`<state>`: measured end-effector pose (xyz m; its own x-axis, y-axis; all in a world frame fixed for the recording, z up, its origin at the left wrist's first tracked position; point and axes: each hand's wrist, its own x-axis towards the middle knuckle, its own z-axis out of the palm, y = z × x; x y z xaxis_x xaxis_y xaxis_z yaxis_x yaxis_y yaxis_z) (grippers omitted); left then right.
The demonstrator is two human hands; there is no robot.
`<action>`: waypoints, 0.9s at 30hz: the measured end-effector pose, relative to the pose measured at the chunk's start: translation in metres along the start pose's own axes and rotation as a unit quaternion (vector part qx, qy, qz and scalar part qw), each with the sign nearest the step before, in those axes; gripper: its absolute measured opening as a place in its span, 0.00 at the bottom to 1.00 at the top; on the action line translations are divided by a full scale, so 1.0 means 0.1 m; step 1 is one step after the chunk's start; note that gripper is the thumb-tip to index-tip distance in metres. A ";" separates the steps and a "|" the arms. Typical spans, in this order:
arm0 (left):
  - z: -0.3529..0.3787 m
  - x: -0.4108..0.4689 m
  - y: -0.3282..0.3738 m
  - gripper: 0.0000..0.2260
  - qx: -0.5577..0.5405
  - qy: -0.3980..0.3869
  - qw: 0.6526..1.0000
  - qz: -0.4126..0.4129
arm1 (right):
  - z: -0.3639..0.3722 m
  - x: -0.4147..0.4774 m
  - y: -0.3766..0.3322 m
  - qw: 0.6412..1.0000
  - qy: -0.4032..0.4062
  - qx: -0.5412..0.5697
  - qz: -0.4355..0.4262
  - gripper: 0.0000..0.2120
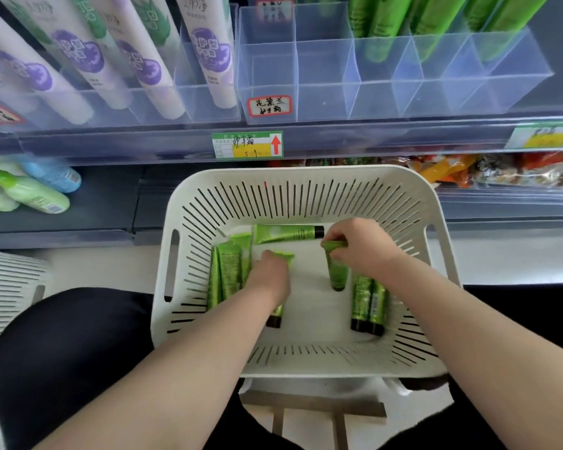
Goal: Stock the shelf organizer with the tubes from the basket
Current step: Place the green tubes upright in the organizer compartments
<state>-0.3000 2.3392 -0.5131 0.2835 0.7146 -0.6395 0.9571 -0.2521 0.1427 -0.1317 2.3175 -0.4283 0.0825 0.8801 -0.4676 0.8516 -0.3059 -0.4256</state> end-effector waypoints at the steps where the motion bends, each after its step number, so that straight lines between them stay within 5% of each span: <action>1: 0.02 0.02 0.03 0.14 0.006 0.000 1.000 0.007 | 0.01 -0.02 0.03 1.000 0.014 0.000 -0.003 0.13; 10: 0.05 0.09 0.09 0.21 -0.098 0.059 0.991 -0.067 | 0.14 -0.12 0.09 0.992 0.090 -0.072 -0.060 0.12; 16: -0.10 -0.09 0.05 0.10 -0.112 0.073 0.991 -0.017 | 0.09 -0.16 0.04 0.992 0.086 -0.062 -0.071 0.12; 27: -1.05 -0.79 0.26 0.06 -0.336 0.281 0.885 0.159 | -0.65 -0.55 -0.28 0.957 0.250 -0.088 -0.117 0.13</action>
<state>-0.2917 2.3449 -0.3792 0.3477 0.9369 -0.0371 0.5892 -0.1876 0.7859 -0.1265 2.3009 -0.3402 0.0787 0.9942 0.0733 0.9475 -0.0517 -0.3157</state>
